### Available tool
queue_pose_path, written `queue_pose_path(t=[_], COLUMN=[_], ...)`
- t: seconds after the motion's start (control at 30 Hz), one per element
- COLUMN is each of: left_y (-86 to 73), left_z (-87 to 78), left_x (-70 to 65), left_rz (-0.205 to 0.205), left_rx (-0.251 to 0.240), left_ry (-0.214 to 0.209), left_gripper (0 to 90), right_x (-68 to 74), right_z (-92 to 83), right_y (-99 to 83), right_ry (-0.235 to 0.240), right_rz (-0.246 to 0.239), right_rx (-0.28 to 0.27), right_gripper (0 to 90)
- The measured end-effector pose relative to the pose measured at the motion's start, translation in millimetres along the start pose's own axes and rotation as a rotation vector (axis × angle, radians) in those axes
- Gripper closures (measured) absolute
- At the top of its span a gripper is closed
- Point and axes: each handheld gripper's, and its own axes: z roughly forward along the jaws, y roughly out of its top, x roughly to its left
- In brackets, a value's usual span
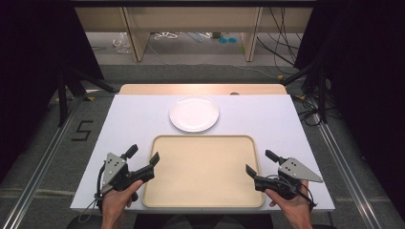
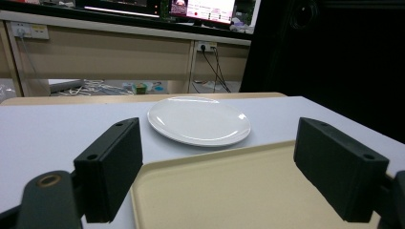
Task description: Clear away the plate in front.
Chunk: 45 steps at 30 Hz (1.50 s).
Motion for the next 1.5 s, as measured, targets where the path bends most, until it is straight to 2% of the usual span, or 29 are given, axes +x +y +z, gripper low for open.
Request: queue_pose_path(t=[0.03,0.07,0.13,0.23,0.4,0.57,0.67,0.87,1.13,1.3,1.37,1.5], left_y=[0.0,-0.1,-0.7,-1.4,-2.4,-0.9,-0.5,0.4,6.7,9.0,8.7,9.4], left_z=[0.3,0.8,1.6,3.4,5.9,8.1,10.7,14.5,29.6,41.3,47.6,61.5], left_x=[0.2,0.2,-0.8,-3.2,-5.8,-10.6,-13.4,-18.8,-24.1,-25.0,-23.9,-20.9], left_rz=[0.002,0.006,0.007,0.006,0.004,-0.001,0.013,-0.008,-0.004,-0.024,-0.045,-0.085], left_rx=[0.001,0.003,0.007,0.012,0.025,0.026,0.030,0.038,0.061,0.074,0.090,0.120], left_ry=[0.003,0.004,0.004,-0.003,-0.006,-0.032,-0.045,-0.062,-0.091,-0.098,-0.113,-0.112], left_gripper=[16.3,16.3,16.1,15.8,15.7,15.9,15.9,15.9,15.9,16.2,16.4,17.1], right_x=[1.0,0.7,0.7,-0.3,-0.1,0.4,0.5,0.2,0.0,-0.1,-0.1,-0.2], right_z=[-1.2,-0.6,-1.2,-2.1,-1.8,-1.1,-1.4,-1.4,-1.5,-1.2,-1.5,-1.2], right_y=[0.4,0.3,0.3,0.3,0.6,0.1,0.1,-0.1,-0.1,-0.5,-0.4,-0.6], right_ry=[-0.002,-0.003,-0.005,-0.007,-0.002,-0.002,0.001,0.005,0.010,0.013,0.012,0.012], right_rz=[0.010,0.001,0.001,0.000,0.000,0.001,0.001,0.002,0.002,0.002,0.001,0.001], right_rx=[0.015,-0.004,-0.009,0.006,-0.002,0.000,0.000,0.002,0.001,-0.004,0.003,0.001], right_gripper=[15.6,15.6,15.6,15.6,15.7,15.7,15.8,15.8,15.9,15.9,15.9,15.9])
